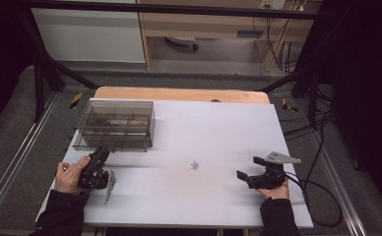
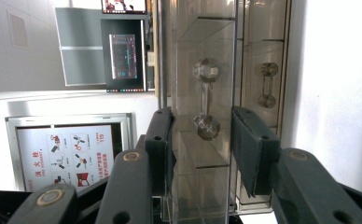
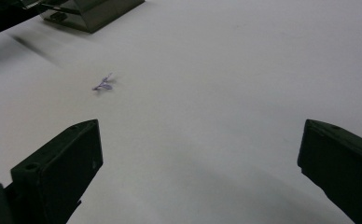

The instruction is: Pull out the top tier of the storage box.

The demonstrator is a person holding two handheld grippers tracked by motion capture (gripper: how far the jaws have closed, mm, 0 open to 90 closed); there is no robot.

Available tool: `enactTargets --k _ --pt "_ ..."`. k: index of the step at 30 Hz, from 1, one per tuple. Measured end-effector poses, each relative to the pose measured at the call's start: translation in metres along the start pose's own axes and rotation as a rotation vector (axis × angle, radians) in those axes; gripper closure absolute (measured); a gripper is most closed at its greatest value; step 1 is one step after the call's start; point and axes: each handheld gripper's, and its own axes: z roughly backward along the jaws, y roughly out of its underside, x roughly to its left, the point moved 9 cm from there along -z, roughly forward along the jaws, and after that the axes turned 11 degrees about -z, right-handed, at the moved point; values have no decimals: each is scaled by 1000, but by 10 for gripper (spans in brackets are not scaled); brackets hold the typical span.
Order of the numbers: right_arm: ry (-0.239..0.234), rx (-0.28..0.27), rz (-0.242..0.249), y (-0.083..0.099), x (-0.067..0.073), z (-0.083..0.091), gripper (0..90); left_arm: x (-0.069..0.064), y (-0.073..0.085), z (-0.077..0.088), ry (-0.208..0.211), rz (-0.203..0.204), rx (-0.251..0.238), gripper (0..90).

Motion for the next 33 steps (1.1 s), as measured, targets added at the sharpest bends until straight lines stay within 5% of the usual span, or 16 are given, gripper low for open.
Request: enactTargets --k 22,33 --pt "0 0 1 0 0 0 6 -1 -2 4 9 21 -3 598" --pt "1 -1 0 0 0 0 6 -1 -4 4 98 63 -16 505"
